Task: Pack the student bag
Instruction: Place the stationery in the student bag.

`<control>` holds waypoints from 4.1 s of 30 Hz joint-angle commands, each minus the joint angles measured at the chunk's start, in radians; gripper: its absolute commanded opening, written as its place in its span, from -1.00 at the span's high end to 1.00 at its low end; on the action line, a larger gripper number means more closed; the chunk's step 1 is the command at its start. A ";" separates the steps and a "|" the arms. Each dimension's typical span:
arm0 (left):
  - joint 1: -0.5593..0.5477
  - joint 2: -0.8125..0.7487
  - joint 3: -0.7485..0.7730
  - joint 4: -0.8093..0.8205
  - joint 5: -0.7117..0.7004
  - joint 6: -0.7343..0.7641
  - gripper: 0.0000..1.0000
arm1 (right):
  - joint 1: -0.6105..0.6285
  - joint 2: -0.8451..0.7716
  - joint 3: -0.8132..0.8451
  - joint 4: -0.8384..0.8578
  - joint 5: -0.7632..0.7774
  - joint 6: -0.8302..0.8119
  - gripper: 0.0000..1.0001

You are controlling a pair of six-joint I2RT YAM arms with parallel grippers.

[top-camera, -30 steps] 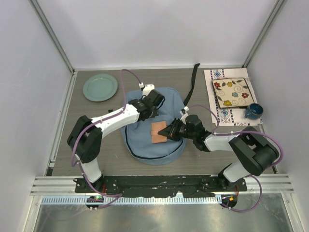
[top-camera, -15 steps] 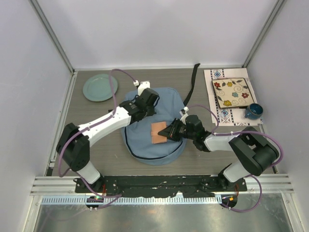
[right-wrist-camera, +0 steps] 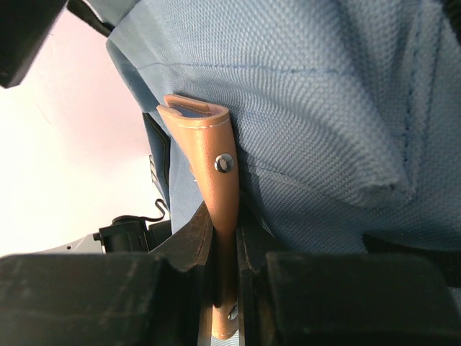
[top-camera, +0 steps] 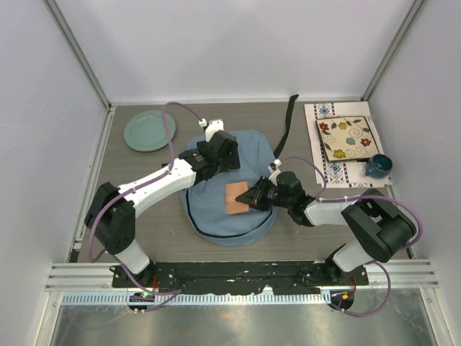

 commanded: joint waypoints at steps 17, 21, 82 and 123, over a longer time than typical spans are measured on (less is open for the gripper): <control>0.002 0.161 0.062 -0.018 0.097 0.016 0.96 | -0.005 0.020 -0.010 -0.101 0.032 -0.035 0.98; 0.001 0.115 0.082 -0.023 0.117 0.028 1.00 | -0.005 -0.009 -0.011 -0.120 0.041 -0.044 0.98; 0.053 -0.216 -0.173 0.229 0.404 -0.205 1.00 | -0.092 0.266 0.029 0.589 -0.149 0.373 0.98; 0.081 -0.206 -0.403 0.772 0.725 -0.404 1.00 | -0.172 0.106 -0.018 0.222 -0.179 0.226 0.98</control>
